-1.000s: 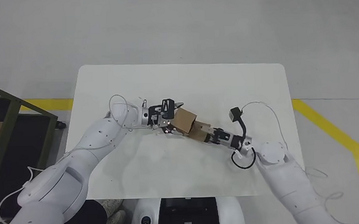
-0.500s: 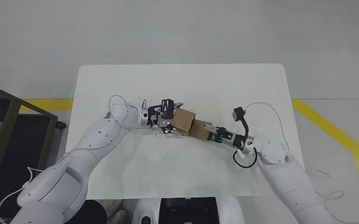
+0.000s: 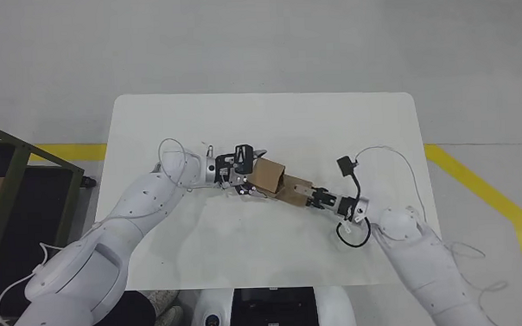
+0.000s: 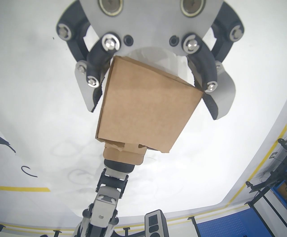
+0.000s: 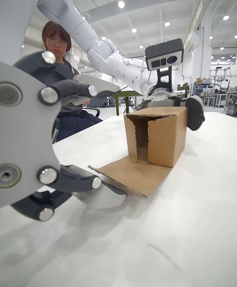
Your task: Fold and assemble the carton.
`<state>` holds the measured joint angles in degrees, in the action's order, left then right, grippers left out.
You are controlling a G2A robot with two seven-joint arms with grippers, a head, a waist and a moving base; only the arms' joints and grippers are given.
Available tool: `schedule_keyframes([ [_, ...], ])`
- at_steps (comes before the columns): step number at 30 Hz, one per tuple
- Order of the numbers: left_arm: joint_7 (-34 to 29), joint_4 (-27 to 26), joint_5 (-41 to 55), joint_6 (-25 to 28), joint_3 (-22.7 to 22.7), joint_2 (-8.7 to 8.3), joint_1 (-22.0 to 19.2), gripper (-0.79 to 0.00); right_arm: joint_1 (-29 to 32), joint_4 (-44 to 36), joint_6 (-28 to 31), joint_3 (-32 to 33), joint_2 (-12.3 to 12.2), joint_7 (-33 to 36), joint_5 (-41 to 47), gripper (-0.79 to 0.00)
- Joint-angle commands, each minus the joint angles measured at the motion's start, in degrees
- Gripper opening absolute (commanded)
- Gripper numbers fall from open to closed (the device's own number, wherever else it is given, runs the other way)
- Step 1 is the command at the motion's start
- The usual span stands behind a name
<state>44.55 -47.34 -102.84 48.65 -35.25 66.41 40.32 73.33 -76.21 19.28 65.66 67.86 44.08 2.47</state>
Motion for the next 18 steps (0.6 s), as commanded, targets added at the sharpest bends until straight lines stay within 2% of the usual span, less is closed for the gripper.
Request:
schedule_keyframes([
  [1, 0.0, 0.0, 0.0, 0.0, 0.0, 0.0, 0.0, 0.0, -0.5, 0.5, -0.1, -0.6, 0.1, -0.1, -0.1, -0.139],
  [5, 0.0, 0.0, 0.0, 0.1, 0.0, -0.04, -0.1, 0.0, -1.6, 2.1, 0.9, -1.9, 0.5, -0.5, 0.6, -0.129],
  [11, 0.0, 0.0, 0.0, 0.1, -0.1, -0.07, -0.1, 0.0, -2.4, 4.1, 5.6, -2.7, 0.8, 0.6, 4.3, -0.114],
  [13, 0.1, -0.1, 0.0, 0.2, 0.0, -0.06, -0.1, 0.0, -2.5, 4.5, 6.4, -2.6, 0.9, 0.6, 5.2, -0.126],
  [18, 0.1, -0.1, 0.0, 0.2, 0.0, -0.03, -0.1, 0.0, -2.9, 5.2, 9.1, -3.3, 1.1, 0.8, 7.6, -0.234],
])
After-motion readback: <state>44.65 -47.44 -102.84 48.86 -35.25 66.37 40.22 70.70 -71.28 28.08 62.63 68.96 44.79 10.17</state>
